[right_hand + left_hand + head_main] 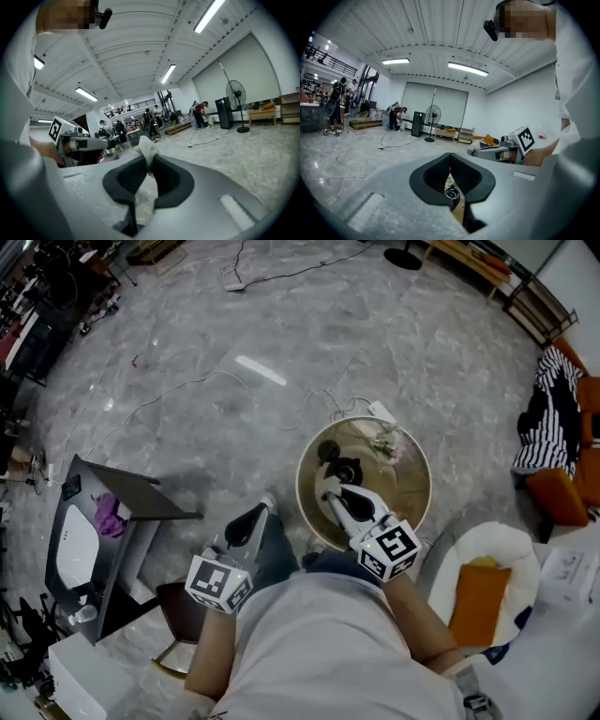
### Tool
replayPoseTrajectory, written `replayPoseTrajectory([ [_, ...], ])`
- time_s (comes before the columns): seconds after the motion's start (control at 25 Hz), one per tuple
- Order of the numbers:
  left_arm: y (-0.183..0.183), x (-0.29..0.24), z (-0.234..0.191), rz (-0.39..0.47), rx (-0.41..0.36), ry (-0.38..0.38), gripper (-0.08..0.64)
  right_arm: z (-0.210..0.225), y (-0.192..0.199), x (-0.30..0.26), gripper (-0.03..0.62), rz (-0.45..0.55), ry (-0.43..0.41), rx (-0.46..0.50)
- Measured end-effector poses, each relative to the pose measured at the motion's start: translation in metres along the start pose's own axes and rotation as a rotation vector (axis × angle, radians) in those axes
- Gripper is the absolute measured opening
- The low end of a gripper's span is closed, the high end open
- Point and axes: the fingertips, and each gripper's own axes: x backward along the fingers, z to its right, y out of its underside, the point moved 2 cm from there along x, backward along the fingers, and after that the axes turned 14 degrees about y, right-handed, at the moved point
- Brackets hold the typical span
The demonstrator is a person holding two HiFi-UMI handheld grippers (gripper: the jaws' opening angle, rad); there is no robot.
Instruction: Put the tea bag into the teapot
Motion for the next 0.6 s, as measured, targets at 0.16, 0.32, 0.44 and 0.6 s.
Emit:
replayPoseTrajectory([
  [0.16,-0.004,-0.035,-0.011,-0.037,0.0,0.111,0.008,0.031,0.008,0.001,0.04,-0.024,0.116,-0.03],
  [0.32,-0.006,-0.066,-0.029,-0.065,0.008,0.211,0.008,0.062,0.02,-0.005,0.04,-0.065,0.23,-0.053],
  [0.44,-0.006,-0.085,-0.047,-0.094,0.016,0.274,0.008,0.082,0.029,-0.01,0.04,-0.097,0.308,-0.077],
  [0.6,-0.004,-0.106,-0.069,-0.137,0.028,0.352,0.008,0.1,0.046,-0.019,0.04,-0.14,0.397,-0.117],
])
